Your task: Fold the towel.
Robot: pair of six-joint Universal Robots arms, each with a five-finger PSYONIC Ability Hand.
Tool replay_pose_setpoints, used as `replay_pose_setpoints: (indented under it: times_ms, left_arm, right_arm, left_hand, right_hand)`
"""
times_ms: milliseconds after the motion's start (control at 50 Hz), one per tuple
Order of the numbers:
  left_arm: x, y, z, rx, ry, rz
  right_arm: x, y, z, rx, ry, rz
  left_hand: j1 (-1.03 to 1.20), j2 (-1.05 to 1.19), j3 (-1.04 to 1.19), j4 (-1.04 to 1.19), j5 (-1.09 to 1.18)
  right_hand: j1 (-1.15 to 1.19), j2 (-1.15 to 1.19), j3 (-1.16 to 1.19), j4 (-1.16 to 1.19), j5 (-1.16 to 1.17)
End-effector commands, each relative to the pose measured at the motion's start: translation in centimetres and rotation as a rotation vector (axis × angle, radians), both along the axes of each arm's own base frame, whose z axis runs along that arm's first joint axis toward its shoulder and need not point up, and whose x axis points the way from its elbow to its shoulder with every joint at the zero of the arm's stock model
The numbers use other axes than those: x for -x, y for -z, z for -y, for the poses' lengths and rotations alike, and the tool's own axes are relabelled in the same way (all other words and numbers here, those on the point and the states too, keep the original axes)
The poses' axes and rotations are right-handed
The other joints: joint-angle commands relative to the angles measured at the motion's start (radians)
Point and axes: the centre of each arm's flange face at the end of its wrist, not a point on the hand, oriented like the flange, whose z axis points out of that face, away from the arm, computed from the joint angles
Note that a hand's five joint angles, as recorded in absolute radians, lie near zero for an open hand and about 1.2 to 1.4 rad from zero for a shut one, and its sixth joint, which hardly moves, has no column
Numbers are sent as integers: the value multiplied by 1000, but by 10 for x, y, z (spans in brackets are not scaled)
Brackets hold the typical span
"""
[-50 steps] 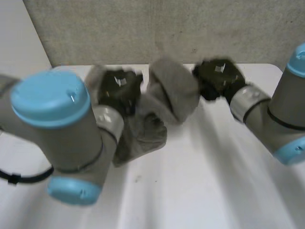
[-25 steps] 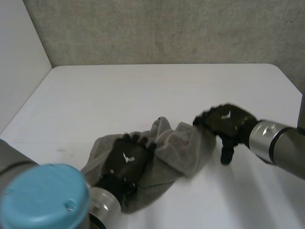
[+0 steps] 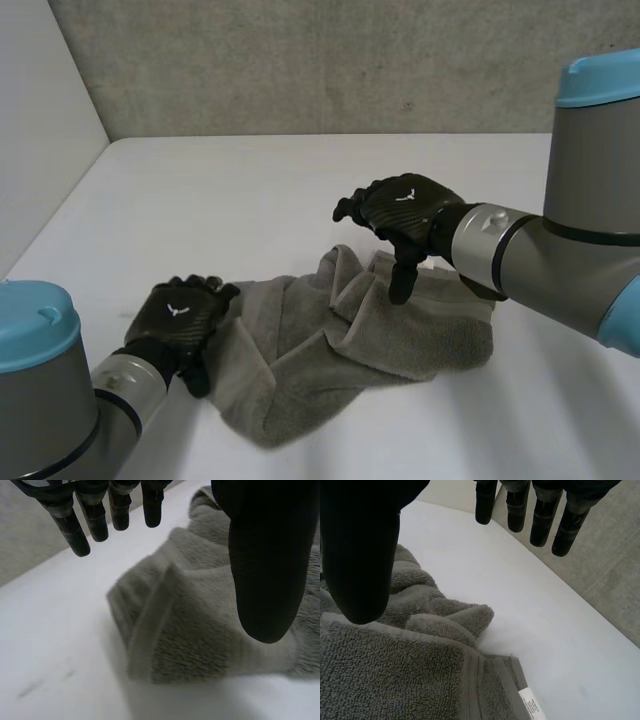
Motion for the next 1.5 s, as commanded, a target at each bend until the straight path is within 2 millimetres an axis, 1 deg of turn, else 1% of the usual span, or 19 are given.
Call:
replay_pose_setpoints:
  times_ms: [20, 320, 440, 480, 520, 580, 640, 740, 780, 800, 840, 900, 980, 1060, 1180, 1280, 1320, 1380, 1500]
  left_arm:
    - [5, 7, -7, -59, 112, -46]
    - [10, 28, 3, -119, 123, -6]
    - [13, 36, 10, -134, 122, 1]
    - [14, 38, 12, -136, 122, 2]
    - [16, 38, 17, -126, 121, 10]
    - [17, 36, 20, -103, 122, 15]
    - [23, 20, 34, -10, 134, 11]
    - [39, -46, 74, 287, 95, -91]
    - [45, -102, 105, 518, 27, -182]
    - [45, -102, 105, 519, 27, -182]
    - [39, -154, 130, 720, -75, -263]
    - [33, -175, 139, 796, -127, -299]
    - [27, -194, 147, 887, -186, -351]
    - [26, -176, 146, 837, -186, -330]
    - [10, -96, 134, 625, -194, -200]
    - [3, -29, 109, 431, -148, -111]
    - [1, 10, 90, 305, -84, -68]
    - [-1, 30, 73, 224, -47, -44]
    - [-4, 33, 59, 187, -34, -30]
  right_arm:
    - [0, 21, 7, 10, -5, -90]
    - [0, 75, 17, -21, -106, -233]
    - [-3, 83, 15, -41, -140, -219]
    - [-4, 85, 15, -42, -147, -216]
    - [-7, 86, 24, -11, -132, -195]
    - [-14, 73, 44, 116, -76, -134]
    - [-16, 62, 56, 185, -13, -87]
    - [-22, -17, 99, 533, 200, 191]
    - [-23, -40, 105, 630, 227, 264]
    - [-23, -40, 105, 631, 227, 265]
    - [-21, -85, 107, 806, 267, 417]
    - [-14, -110, 101, 888, 297, 536]
    - [-10, -108, 97, 875, 294, 565]
    - [-6, -80, 88, 774, 266, 491]
    - [5, -30, 85, 579, 223, 341]
    - [12, 38, 73, 302, 177, 145]
    - [19, 85, 62, 128, 156, 10]
    - [25, 115, 51, 4, 146, -91]
    - [32, 119, 39, -75, 143, -132]
  left_hand:
    - [31, 39, 38, 37, 12]
    - [207, 215, 214, 214, 188]
    - [345, 352, 351, 351, 326]
    - [530, 538, 537, 537, 511]
    - [1050, 1058, 1057, 1057, 1031]
    - [1214, 1221, 1220, 1220, 1195]
    - [1214, 1221, 1220, 1220, 1195]
    - [1214, 1221, 1220, 1220, 1195]
    - [1214, 1221, 1220, 1220, 1195]
    - [1214, 1221, 1220, 1220, 1195]
    - [1214, 1221, 1220, 1220, 1195]
    - [1214, 1221, 1220, 1220, 1195]
    - [1214, 1221, 1220, 1220, 1195]
    - [1214, 1221, 1220, 1220, 1195]
    - [1214, 1221, 1220, 1220, 1195]
    - [1214, 1221, 1220, 1220, 1195]
    - [1214, 1221, 1220, 1220, 1195]
    - [1214, 1221, 1220, 1220, 1195]
    - [1214, 1221, 1220, 1220, 1195]
  right_hand:
    - [-31, -66, -40, -60, -69]
    - [-31, -66, -40, -60, -69]
    - [377, 342, 368, 349, 339]
    - [563, 528, 554, 535, 525]
    - [1135, 1101, 1126, 1107, 1097]
    - [1190, 1156, 1181, 1162, 1152]
    - [1190, 1156, 1181, 1162, 1152]
    - [1190, 1156, 1181, 1162, 1152]
    - [1190, 1156, 1181, 1162, 1152]
    - [1190, 1156, 1181, 1162, 1152]
    - [1190, 1156, 1181, 1162, 1152]
    - [1190, 1156, 1181, 1162, 1152]
    - [1190, 1156, 1181, 1162, 1152]
    - [1190, 1156, 1181, 1162, 1152]
    - [1190, 1156, 1181, 1162, 1152]
    - [1190, 1156, 1181, 1162, 1152]
    - [1190, 1156, 1181, 1162, 1152]
    - [1190, 1156, 1181, 1162, 1152]
    - [1190, 1156, 1181, 1162, 1152]
